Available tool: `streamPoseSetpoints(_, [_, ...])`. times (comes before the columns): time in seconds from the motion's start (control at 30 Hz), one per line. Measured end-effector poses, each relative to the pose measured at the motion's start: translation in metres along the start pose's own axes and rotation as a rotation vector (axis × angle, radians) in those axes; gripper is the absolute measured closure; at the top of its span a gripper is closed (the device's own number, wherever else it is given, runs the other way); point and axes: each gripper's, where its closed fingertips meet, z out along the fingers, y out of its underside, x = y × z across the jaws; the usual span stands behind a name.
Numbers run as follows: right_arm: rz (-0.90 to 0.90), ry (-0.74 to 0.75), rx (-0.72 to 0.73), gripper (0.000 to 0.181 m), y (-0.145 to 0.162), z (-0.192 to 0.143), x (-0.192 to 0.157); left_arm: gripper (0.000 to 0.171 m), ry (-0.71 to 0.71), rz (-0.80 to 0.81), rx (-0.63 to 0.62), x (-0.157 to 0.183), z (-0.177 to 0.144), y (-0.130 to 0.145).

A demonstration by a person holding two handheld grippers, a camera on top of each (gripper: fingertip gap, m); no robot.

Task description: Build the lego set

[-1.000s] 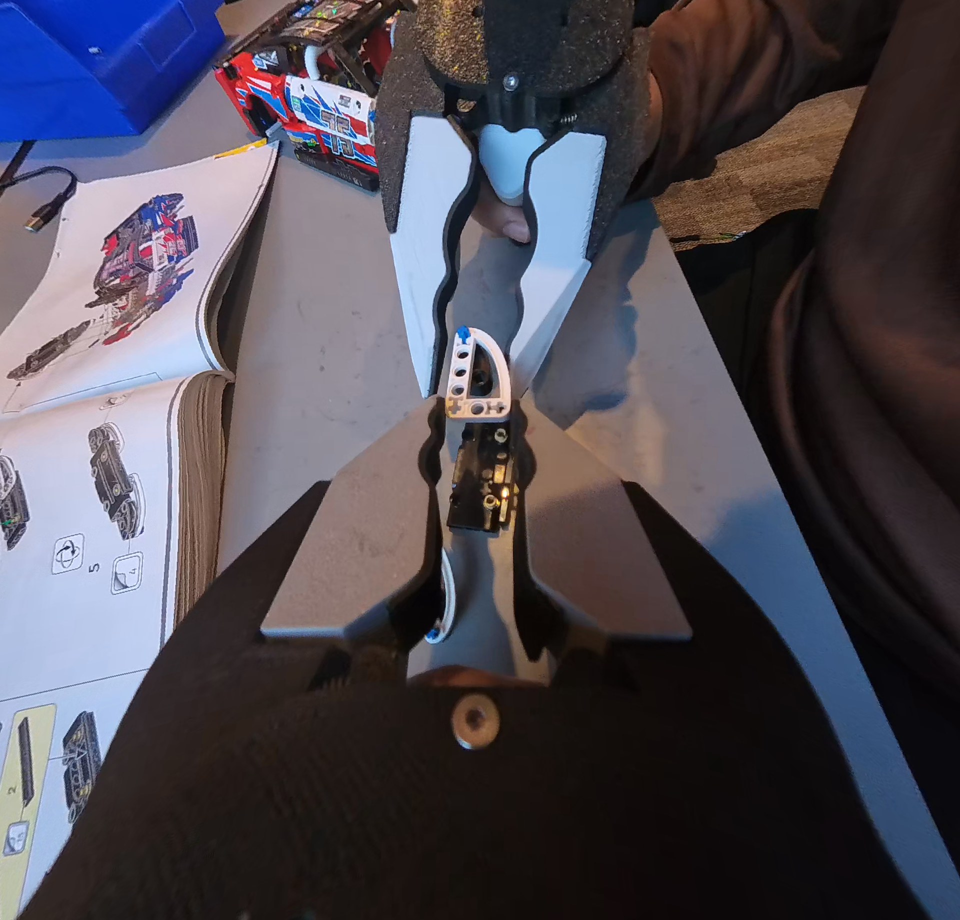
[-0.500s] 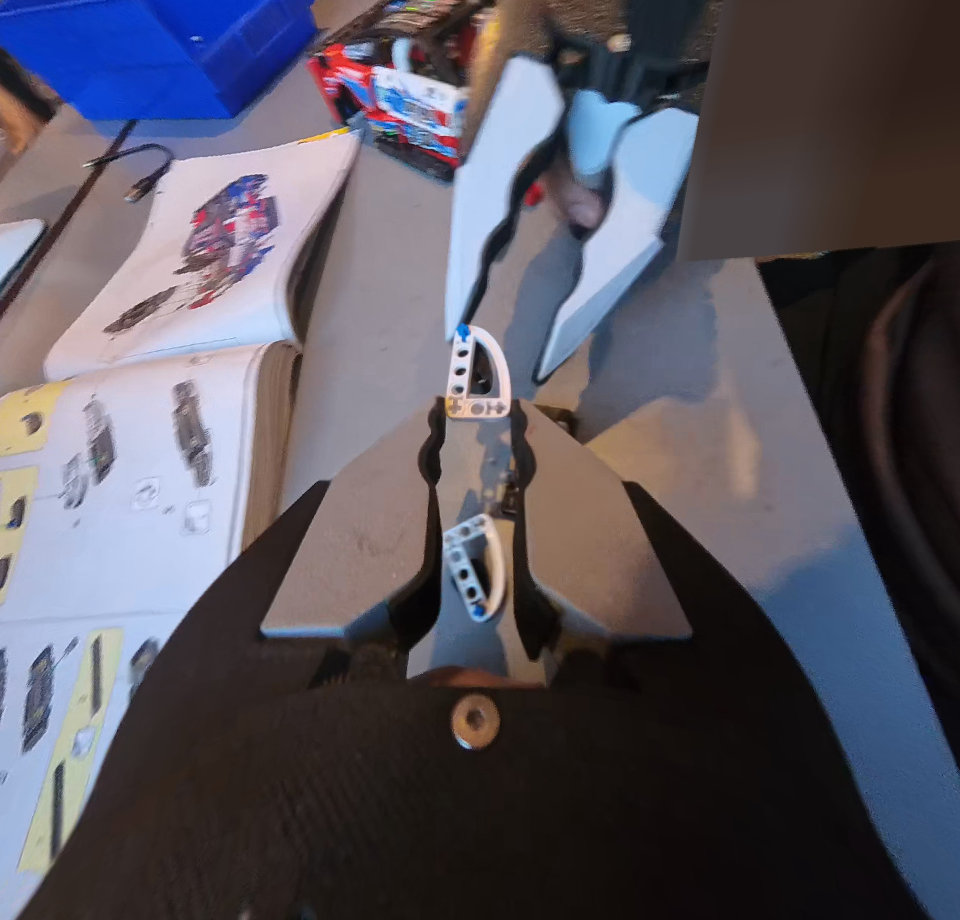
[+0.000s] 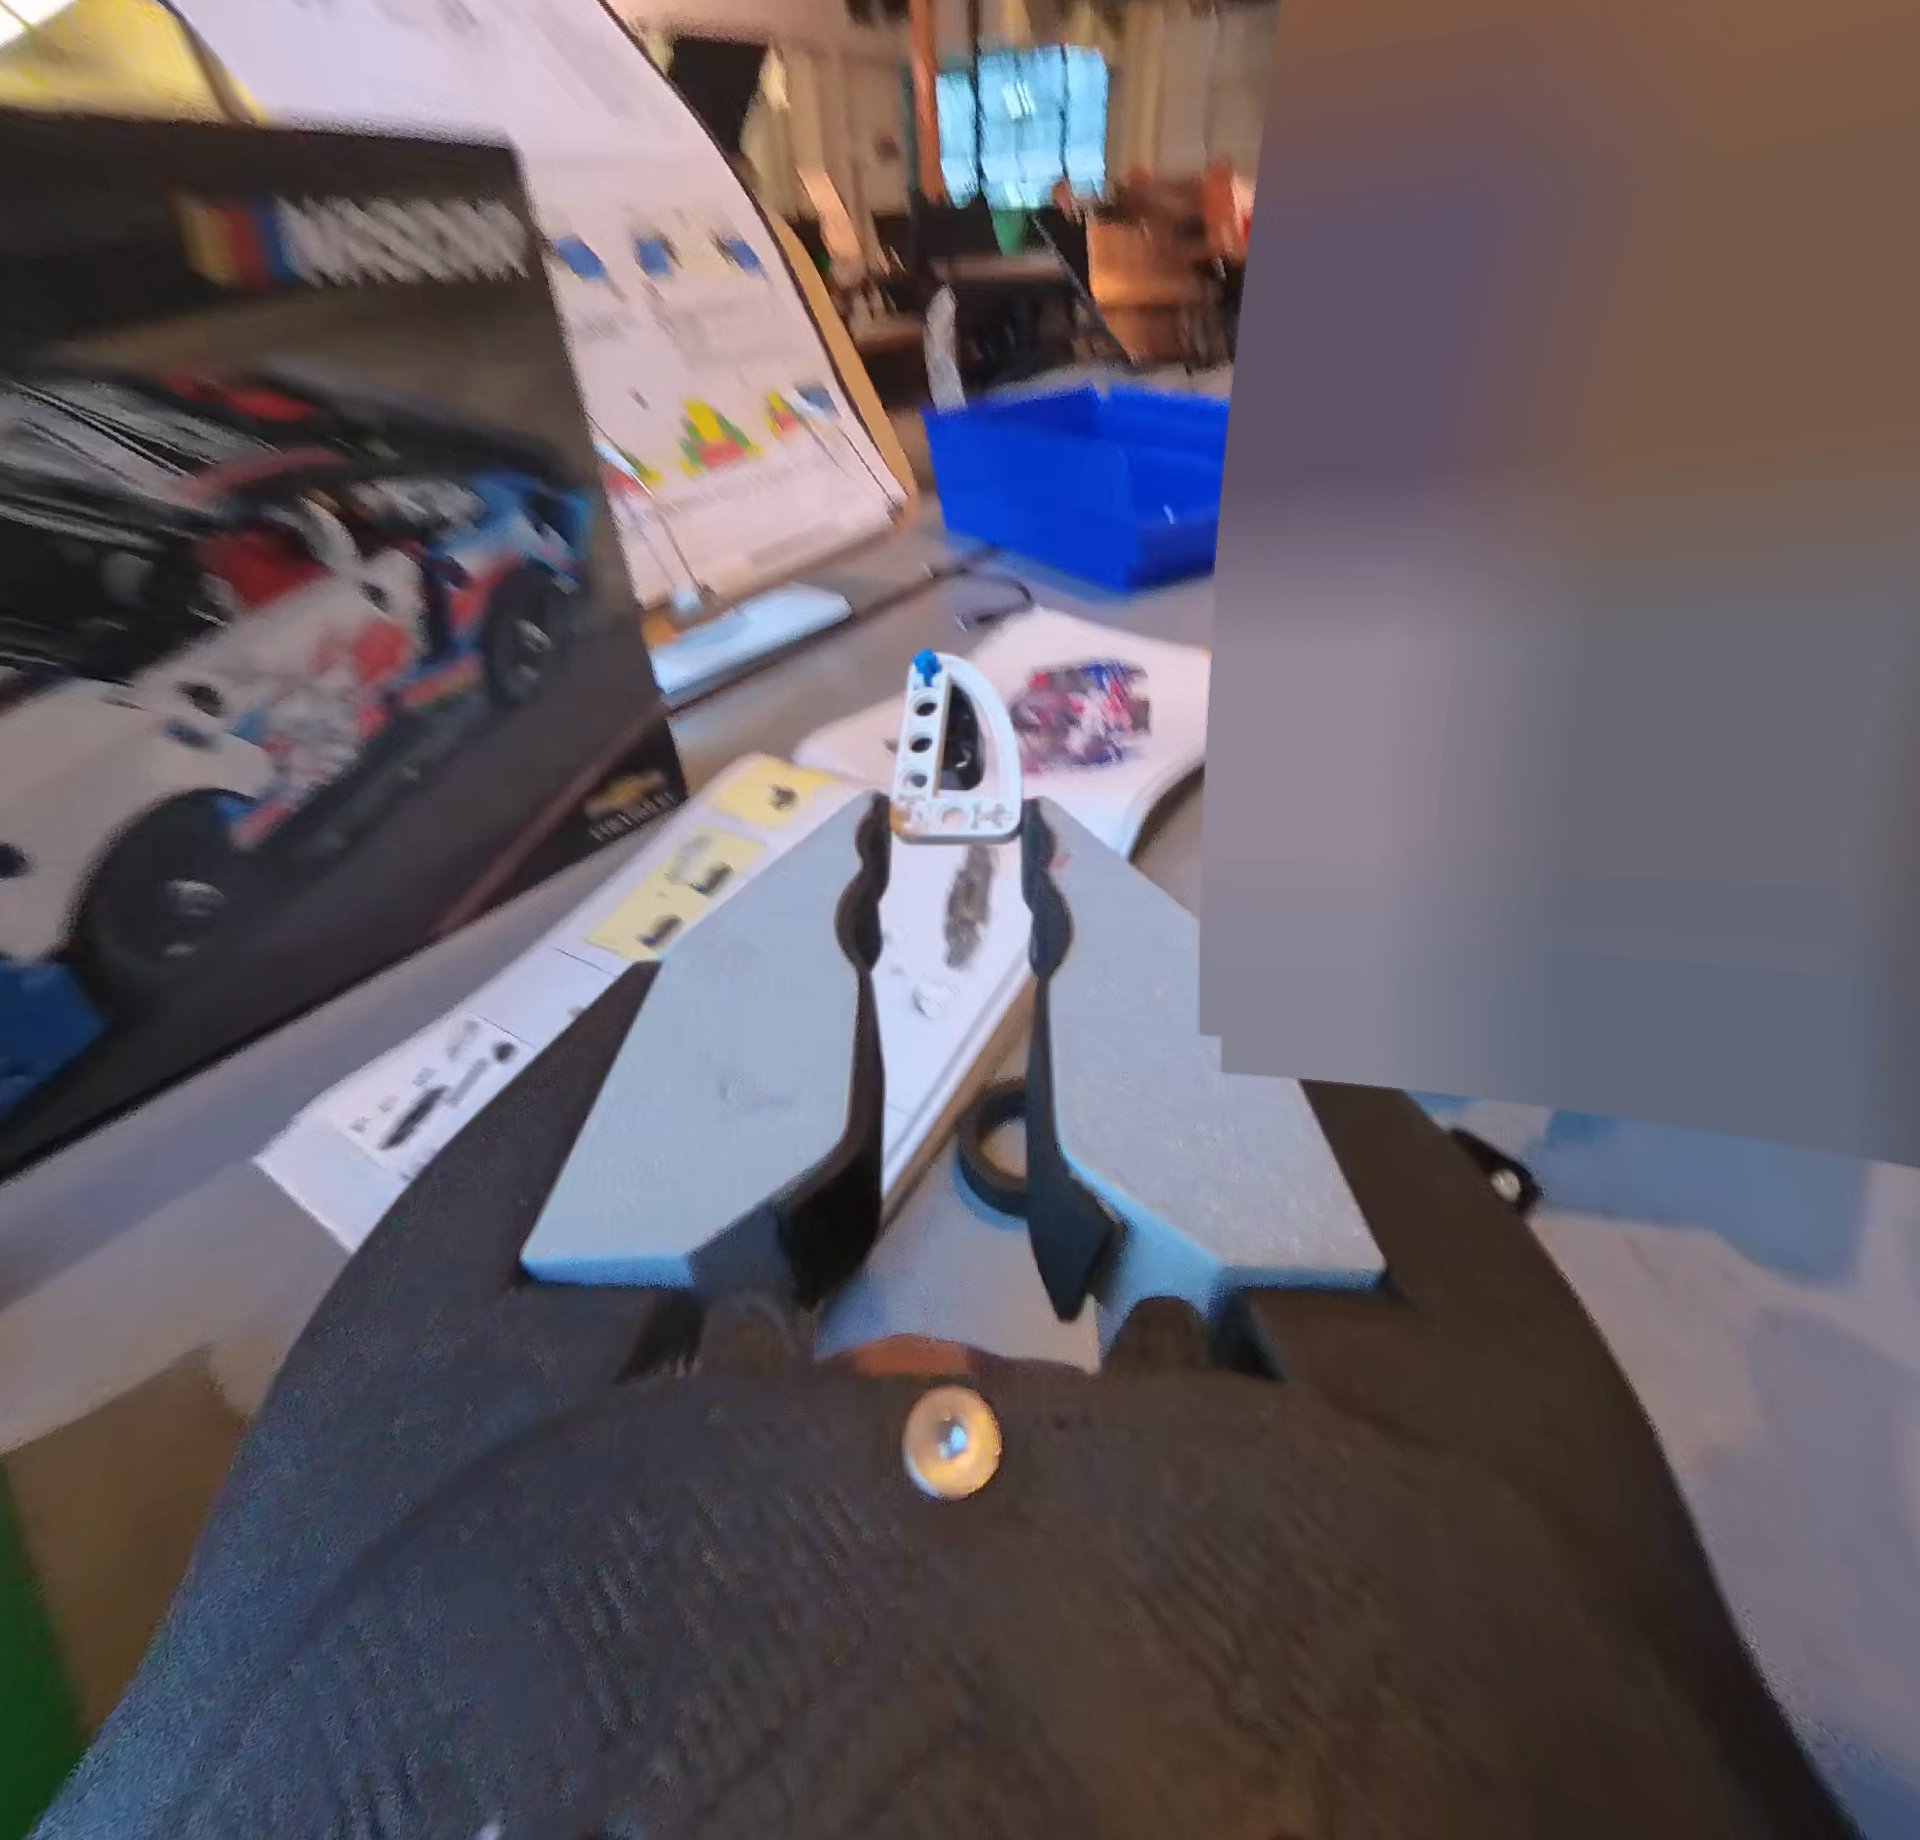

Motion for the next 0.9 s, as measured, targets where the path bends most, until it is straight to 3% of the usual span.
streamPoseSetpoints(0.1, [0.016, 0.0, 0.008, 0.154, -0.001, -0.001, 0.002, 0.149, -0.046, -0.023, 0.106, -0.012, -0.014, -0.02])
streamPoseSetpoints(0.17, [0.023, 0.004, 0.013, 0.154, -0.001, -0.001, 0.003, 0.149, 0.039, -0.015, 0.107, 0.002, -0.013, -0.022])
streamPoseSetpoints(0.3, [0.018, 0.014, 0.017, 0.155, -0.002, -0.001, 0.005, 0.15, 0.277, 0.047, -0.041, 0.059, 0.005, 0.006])
streamPoseSetpoints(0.43, [0.008, 0.031, 0.031, 0.154, -0.004, -0.003, 0.007, 0.149, 0.413, 0.137, -0.207, 0.094, 0.011, 0.04])
streamPoseSetpoints(0.9, [-0.005, 0.007, 0.053, 0.15, -0.008, -0.004, 0.002, 0.149, 0.533, 0.246, -0.3, 0.124, 0.008, 0.066])
